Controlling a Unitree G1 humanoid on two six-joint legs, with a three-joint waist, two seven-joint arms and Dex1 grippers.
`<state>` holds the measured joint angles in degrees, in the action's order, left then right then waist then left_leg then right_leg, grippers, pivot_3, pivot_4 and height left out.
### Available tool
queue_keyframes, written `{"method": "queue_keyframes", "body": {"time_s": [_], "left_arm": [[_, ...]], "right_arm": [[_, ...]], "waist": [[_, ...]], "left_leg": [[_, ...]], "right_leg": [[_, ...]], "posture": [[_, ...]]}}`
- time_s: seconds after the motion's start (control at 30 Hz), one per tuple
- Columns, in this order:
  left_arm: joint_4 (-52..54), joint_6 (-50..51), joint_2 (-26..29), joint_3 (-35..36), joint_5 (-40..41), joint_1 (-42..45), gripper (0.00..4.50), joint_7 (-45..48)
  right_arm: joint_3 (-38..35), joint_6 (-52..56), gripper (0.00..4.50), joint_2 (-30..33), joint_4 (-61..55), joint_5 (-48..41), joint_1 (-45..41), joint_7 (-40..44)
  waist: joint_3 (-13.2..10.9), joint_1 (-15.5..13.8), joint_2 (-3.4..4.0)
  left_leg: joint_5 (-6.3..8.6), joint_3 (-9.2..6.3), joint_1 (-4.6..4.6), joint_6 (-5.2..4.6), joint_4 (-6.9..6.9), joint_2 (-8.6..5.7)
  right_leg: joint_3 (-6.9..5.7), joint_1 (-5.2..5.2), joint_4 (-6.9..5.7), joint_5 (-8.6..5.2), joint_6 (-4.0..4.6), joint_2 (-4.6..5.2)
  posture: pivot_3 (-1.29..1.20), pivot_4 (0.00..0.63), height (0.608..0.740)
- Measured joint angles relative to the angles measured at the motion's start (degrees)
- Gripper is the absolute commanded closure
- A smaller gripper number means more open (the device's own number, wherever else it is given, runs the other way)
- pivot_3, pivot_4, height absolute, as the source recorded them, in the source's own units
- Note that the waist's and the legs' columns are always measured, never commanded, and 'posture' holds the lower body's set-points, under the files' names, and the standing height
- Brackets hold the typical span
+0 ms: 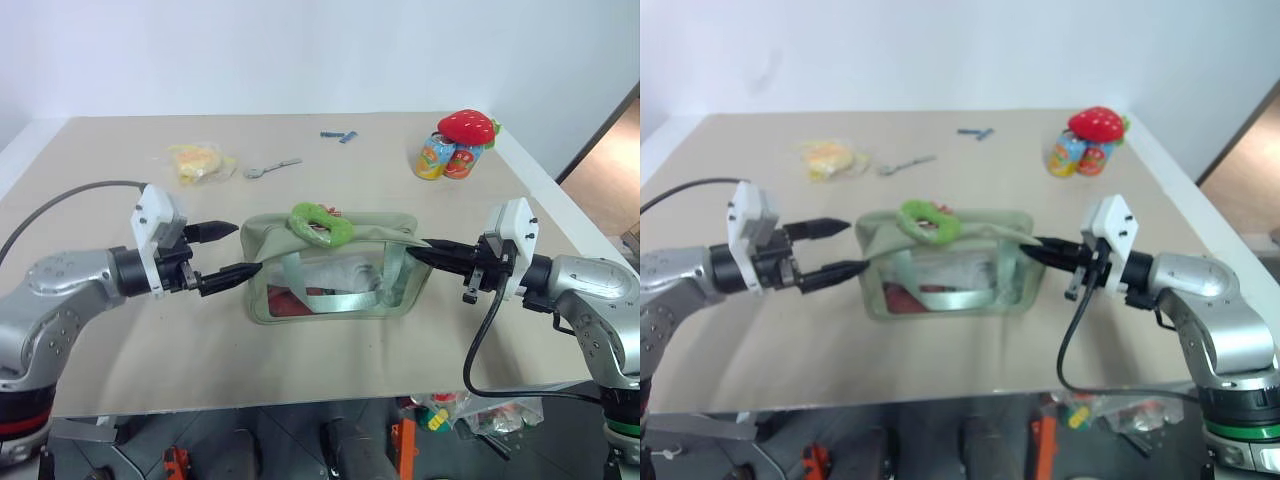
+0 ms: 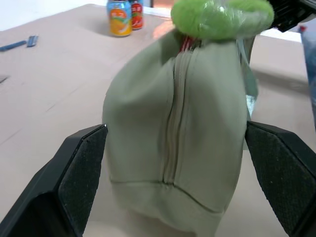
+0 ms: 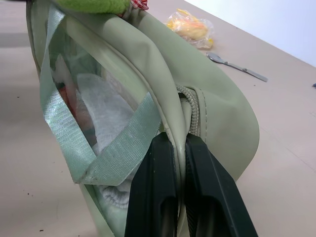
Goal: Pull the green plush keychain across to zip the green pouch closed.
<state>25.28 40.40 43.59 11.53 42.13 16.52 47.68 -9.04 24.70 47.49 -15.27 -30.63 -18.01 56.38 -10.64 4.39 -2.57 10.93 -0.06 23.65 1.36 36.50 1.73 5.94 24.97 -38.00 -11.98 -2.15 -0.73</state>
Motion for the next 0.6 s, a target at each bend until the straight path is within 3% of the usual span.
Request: {"method": "queue_keyframes", "body": {"time_s": [0.2, 0.23, 0.3, 0.53, 0.6], "left_arm": [[2.0, -1.9, -4.2, -2.3, -1.7, -3.8, 0.02, -2.4], [2.0, -2.0, -4.2, -2.4, -1.8, -3.9, 0.52, -2.3], [2.0, -2.5, -4.3, -2.4, -2.0, -3.9, 1.02, -2.4], [0.0, -4.5, -6.6, -3.0, -2.7, -3.1, 3.51, -2.2], [-0.1, -4.7, -7.0, -3.3, -2.8, -2.9, 4.05, -2.2]], "right_arm": [[0.2, 0.6, 4.50, 0.0, 0.0, 0.3, -0.7, 0.0], [0.2, 0.7, 4.50, 0.0, 0.0, 0.3, -0.7, 0.0], [0.2, 1.0, 4.50, 0.0, 0.0, 0.4, -0.8, 0.1], [0.1, 1.6, 4.50, 0.0, 0.0, 0.4, -1.1, -0.2], [0.1, 1.7, 4.50, 0.0, 0.0, 0.4, -1.1, -0.3]], "waist": [[0.0, 0.0, -0.03], [0.0, 0.0, -0.03], [0.0, 0.0, -0.02], [0.0, 0.0, -0.03], [0.0, 0.0, -0.03]], "left_leg": [[0.00, 0.06, -0.03, 0.00, -0.01, 0.00], [0.00, 0.06, -0.03, 0.00, -0.01, 0.00], [0.00, 0.07, -0.04, 0.00, -0.01, 0.00], [0.00, 0.08, -0.04, 0.00, -0.01, -0.01], [0.00, 0.07, -0.04, 0.00, -0.01, -0.01]], "right_leg": [[0.07, 0.01, 0.00, 0.00, 0.00, -0.01], [0.07, 0.02, 0.00, 0.00, 0.00, -0.01], [0.08, 0.02, 0.00, 0.00, 0.00, -0.01], [0.09, 0.01, 0.00, 0.00, 0.00, -0.01], [0.08, 0.00, 0.00, 0.00, 0.00, -0.01]], "posture": [[0.00, 0.150, 0.740], [0.00, 0.150, 0.740], [0.00, 0.150, 0.740], [0.00, 0.150, 0.740], [0.00, 0.150, 0.740]]}}
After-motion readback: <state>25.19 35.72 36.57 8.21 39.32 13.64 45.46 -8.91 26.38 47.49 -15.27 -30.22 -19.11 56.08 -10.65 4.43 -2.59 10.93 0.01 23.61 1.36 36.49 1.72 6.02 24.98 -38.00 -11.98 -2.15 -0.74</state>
